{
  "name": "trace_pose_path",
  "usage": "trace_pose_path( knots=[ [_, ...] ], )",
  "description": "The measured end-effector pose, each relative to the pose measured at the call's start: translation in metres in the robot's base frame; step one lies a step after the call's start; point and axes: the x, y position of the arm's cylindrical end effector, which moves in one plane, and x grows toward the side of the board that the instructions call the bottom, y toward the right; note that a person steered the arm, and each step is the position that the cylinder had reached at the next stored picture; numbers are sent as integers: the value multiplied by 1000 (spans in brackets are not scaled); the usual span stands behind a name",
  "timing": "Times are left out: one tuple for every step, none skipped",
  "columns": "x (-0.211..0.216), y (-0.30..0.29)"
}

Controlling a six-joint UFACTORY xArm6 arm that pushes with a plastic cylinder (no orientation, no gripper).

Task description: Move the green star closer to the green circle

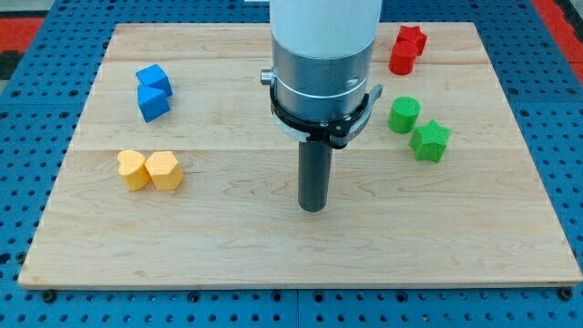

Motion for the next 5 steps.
trace_pose_path(
  knots=[
    [0, 0],
    [0, -6],
    [0, -10],
    [13, -39],
    [27, -151]
  ],
)
